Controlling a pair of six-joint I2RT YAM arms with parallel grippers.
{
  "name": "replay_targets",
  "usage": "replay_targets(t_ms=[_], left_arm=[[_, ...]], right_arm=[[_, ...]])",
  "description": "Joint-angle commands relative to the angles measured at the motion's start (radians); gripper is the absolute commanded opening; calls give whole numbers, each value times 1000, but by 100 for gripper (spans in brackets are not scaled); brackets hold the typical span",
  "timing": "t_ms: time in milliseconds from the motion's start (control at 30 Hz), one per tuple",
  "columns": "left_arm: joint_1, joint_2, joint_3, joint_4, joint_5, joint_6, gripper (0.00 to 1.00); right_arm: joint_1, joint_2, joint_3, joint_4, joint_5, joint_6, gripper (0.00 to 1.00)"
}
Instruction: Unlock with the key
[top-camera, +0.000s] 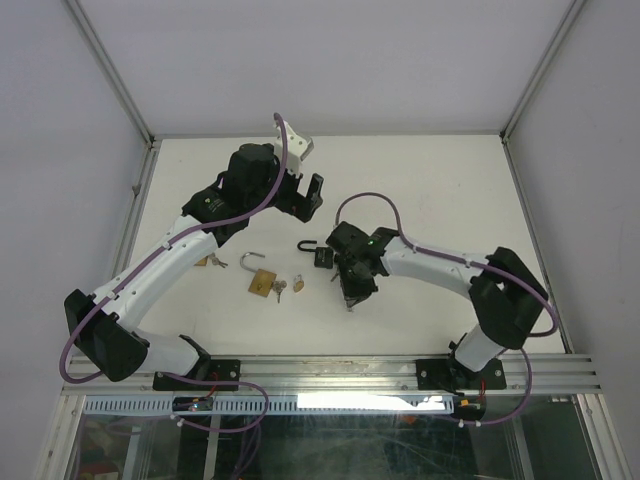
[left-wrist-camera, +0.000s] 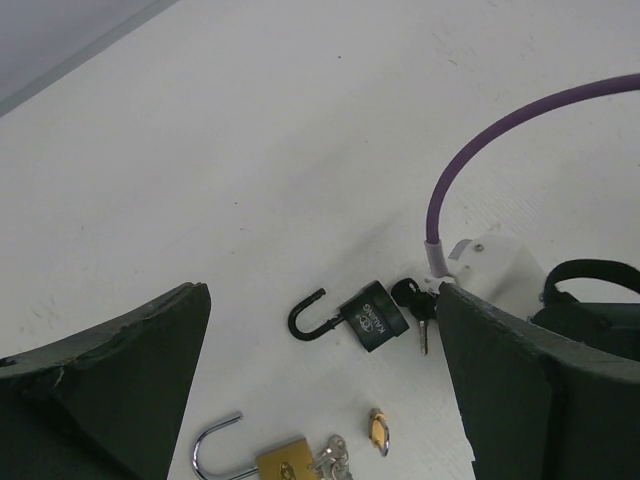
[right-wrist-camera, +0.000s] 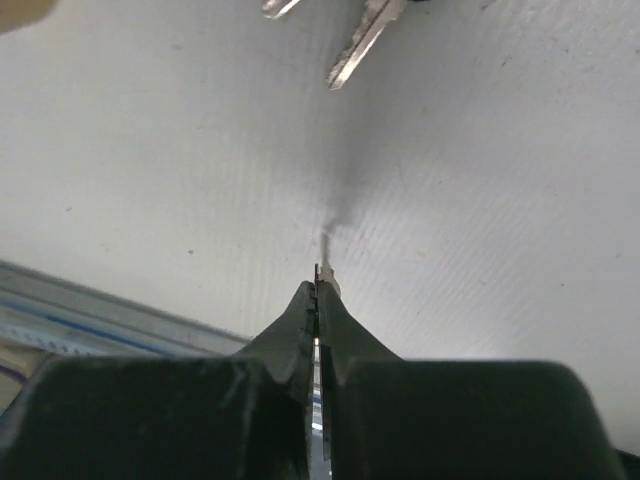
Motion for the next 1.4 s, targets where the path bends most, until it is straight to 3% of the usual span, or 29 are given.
replay_targets(t_ms=[0,200,400,567,633,700,800,867,933,1167,1367], left_arm=[[13,-28,13,45,55,27,99],[13,-70,1,47,190,64,99],[16,-135,-17,85,395,128,99],[42,-125,1,59,668,154,98],[42,-118,14,19,890,210,95],[42,-102,28,-26,1005,266,87],[42,-84,56,-61,1064,374,76],[36,-91,41,42,1083,359,74],[37,-109,-6,230,1073,210,73],[30,-188,-227,683,1095,-62,70],[3,-193,-327,895,1015,-276,59]], right_arm=[[-6,-171,17,30,-35,-76,0],[-17,-371,28,66,-153,-231,0],[-78,-494,209,-30,-320,-397,0],[-112,-429,532,-251,-445,-565,0],[-115,-376,671,-348,-447,-606,0],[-115,-329,795,-420,-459,-637,0],[-116,-280,919,-456,-486,-674,0],[-116,-257,959,-451,-483,-687,0],[-115,-226,997,-442,-478,-698,0],[-116,-218,975,-341,-443,-731,0],[-116,-226,956,-285,-401,-747,0]])
